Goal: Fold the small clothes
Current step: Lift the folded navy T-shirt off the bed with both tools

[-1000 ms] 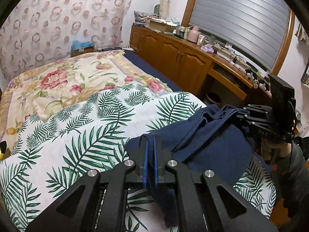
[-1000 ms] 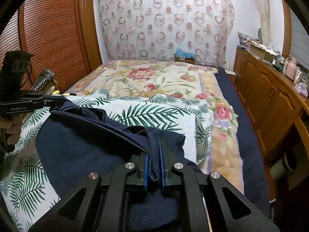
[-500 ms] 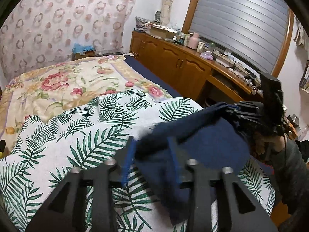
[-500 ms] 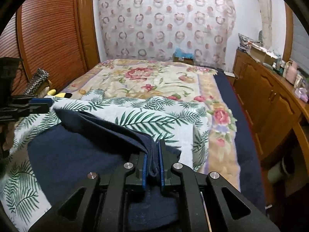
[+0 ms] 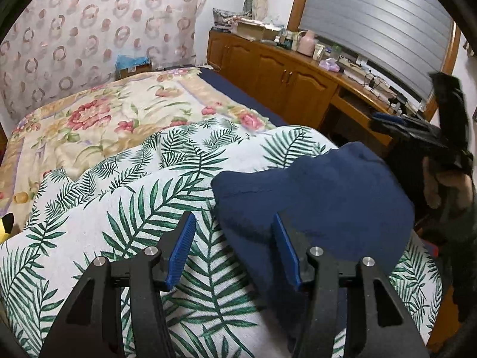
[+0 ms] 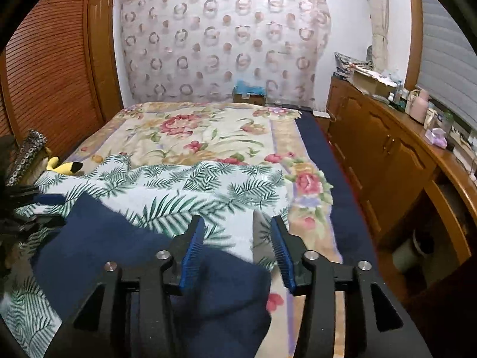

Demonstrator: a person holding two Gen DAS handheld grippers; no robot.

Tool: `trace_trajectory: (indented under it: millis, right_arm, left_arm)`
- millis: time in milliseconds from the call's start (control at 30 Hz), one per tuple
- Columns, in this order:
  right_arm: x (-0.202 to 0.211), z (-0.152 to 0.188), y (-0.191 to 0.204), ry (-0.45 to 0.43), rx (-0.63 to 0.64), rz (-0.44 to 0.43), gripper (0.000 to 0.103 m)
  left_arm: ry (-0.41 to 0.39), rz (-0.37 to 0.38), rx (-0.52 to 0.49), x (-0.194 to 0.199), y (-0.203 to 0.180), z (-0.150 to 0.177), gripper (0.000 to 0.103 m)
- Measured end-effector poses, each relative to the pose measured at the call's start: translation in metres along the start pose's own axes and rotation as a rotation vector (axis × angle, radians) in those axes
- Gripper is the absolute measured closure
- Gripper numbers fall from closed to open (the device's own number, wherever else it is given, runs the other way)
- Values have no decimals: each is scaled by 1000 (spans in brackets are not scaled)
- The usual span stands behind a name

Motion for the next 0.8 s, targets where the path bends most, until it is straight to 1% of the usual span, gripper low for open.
trace_trajectory:
  millis: [33, 67, 100, 167, 233, 333, 400, 500, 567, 633, 733, 767, 800]
  right_arm:
    - [2, 6, 3, 4, -5, -13, 44]
    - [3, 11, 5, 11, -12, -30, 37]
    - [3, 19, 9, 24, -21, -42, 33]
    - [1, 30, 9, 53, -36, -55, 32]
    - [-6, 40, 9, 83, -54, -63, 31]
    - [-15, 48, 3, 94, -118, -113, 31]
    - [-20, 52, -1, 95, -147, -139, 29]
    - [-28, 52, -6, 110, -177, -177, 27]
    - [-33, 47, -20, 114, -206, -207, 27]
    - [-35, 48, -23, 121, -219, -229, 27]
    - [-39, 48, -26, 128, -229, -254, 28]
    - [-39, 48, -27, 128, -228, -256, 30]
    - [-39, 47, -26, 122, -223, -258, 35]
  left_arm:
    - [7, -3, 5, -3, 2, -1, 48]
    - [11, -8, 10, -6, 4, -2, 48]
    - [15, -9, 15, -9, 5, -3, 48]
    - [24, -7, 22, -14, 7, -4, 48]
    - [36, -16, 32, -20, 10, -4, 48]
    - [54, -13, 41, -27, 11, -2, 48]
    - [57, -7, 44, -29, 10, -1, 48]
    - [55, 11, 69, -32, 12, -5, 48]
    - [51, 10, 60, -35, 9, -6, 48]
    - [49, 6, 44, -37, 6, -7, 48]
    - [63, 29, 45, -39, 3, -9, 48]
    - [69, 49, 50, -39, 3, -9, 48]
    - [71, 64, 54, -39, 2, -9, 49]
Point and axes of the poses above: each gripper's, at about its wrist camera, not at the fingertips, and x roughly against the way its jaws point, y to its left, z to its underside, the point moved 3 cm from there along -x, roughly the way its jaws point, and after that the axes turned 14 degrees about x, right-handed, at the moved point
